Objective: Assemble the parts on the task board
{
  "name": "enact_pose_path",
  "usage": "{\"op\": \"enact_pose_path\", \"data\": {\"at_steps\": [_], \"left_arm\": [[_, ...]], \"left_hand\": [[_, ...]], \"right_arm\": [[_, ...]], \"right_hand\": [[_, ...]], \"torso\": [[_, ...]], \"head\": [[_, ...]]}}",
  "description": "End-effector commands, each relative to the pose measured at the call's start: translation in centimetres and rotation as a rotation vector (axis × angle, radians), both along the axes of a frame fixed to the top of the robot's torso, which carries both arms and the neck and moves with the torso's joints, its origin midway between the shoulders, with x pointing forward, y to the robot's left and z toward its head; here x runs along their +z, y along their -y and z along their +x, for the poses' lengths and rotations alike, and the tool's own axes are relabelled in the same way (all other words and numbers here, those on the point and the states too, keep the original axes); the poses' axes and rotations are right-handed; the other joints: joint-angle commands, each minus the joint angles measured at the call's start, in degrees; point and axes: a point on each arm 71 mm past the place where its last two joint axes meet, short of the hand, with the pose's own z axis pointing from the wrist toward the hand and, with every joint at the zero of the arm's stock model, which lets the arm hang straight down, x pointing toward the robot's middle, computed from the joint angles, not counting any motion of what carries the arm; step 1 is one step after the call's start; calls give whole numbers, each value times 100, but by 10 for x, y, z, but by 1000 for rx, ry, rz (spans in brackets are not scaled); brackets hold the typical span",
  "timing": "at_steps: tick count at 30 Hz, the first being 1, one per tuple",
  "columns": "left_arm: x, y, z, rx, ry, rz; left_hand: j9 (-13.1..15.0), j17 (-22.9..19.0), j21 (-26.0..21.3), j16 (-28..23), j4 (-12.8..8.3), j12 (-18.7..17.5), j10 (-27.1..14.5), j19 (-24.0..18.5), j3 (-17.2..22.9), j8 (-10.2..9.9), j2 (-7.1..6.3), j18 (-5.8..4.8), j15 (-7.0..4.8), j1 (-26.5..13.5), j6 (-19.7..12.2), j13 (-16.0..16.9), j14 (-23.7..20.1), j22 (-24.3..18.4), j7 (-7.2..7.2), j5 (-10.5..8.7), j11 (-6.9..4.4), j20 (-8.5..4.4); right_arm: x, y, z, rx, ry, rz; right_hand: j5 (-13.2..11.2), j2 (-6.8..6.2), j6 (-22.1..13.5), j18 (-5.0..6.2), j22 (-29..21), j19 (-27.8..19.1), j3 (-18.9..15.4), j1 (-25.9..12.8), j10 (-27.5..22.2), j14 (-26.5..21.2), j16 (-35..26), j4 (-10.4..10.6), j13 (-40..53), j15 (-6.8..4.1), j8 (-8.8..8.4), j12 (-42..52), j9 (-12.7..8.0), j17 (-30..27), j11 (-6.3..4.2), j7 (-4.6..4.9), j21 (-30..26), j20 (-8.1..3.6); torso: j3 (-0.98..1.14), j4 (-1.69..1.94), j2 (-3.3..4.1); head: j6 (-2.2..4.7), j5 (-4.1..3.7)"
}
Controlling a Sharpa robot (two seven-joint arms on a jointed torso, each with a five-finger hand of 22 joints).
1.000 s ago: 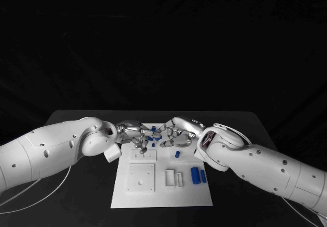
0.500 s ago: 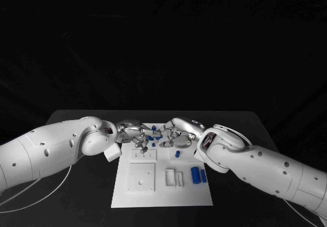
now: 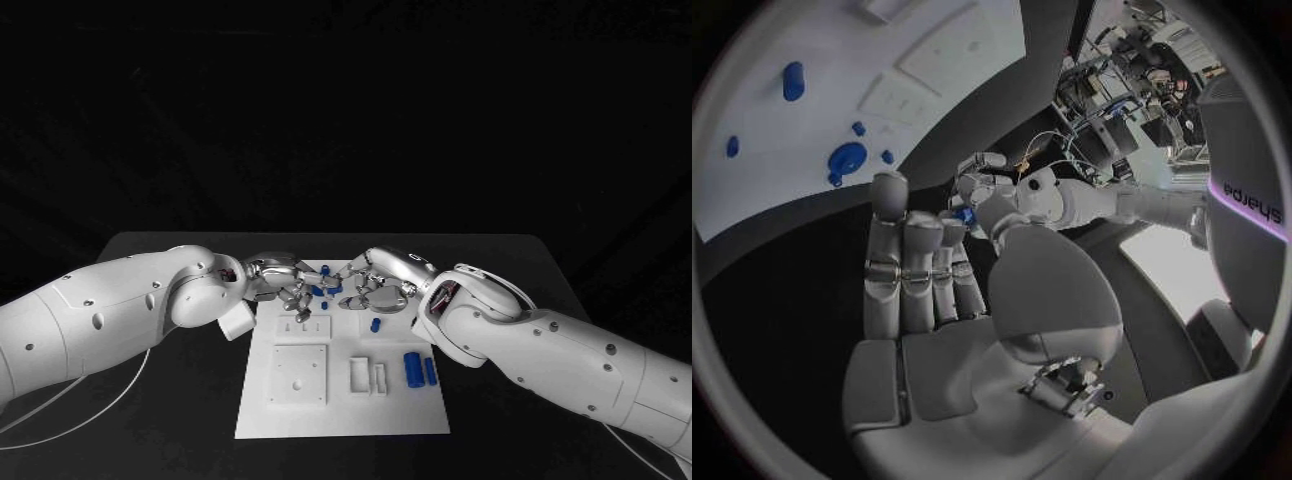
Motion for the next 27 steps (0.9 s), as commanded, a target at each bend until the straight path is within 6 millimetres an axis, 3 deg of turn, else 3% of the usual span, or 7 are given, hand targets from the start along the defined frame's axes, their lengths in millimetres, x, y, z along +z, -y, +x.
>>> {"op": "enact_pose_path", "data": {"at_steps": [1,16,23,27], "left_arm": [[2,-2,2,10,3,-13],[1,-3,2,12,0,3],[-2,-4,2,25,20,75],[-5,-7,4,61,44,177]], "left_hand": [[0,-5,29,32,-944,29,-52,-50,956,27,129,-6,-7,104,8,-2,-53,119,-29,12,-7,7],[2,-15,42,47,-942,38,-52,-56,952,27,124,-6,-6,109,13,-9,-58,118,-31,10,-6,8],[-10,-17,62,64,-964,46,-29,-48,945,32,89,-7,-15,109,81,-16,-48,121,-49,51,-15,1],[-7,-23,78,66,-980,41,-10,-39,951,33,70,-8,-23,97,117,-27,-37,119,-59,97,-22,-8]], "right_arm": [[0,-1,-2,8,11,6],[-1,1,-2,-8,7,6],[-6,17,10,-91,7,21],[-8,33,21,-155,2,38]], "right_hand": [[-35,-8,60,9,8,205,49,-78,35,33,38,12,9,8,24,12,4,12,-4,8,36,-31],[-22,-46,-67,14,-27,183,22,-109,-46,-10,-41,62,-67,23,23,-97,0,-33,17,36,-90,-20],[52,-109,-320,32,-197,174,-272,-36,-207,-115,-264,235,-283,55,24,-316,2,-215,56,85,-396,15],[48,-129,-316,37,-204,186,-134,1,-197,-101,-256,195,-315,51,24,-317,1,-218,55,89,-400,12]], "torso": [[-3,0,0],[-9,4,-3],[-13,1,-4],[-10,2,-1]], "head": [[-1,1],[-2,6],[5,20],[0,29]]}}
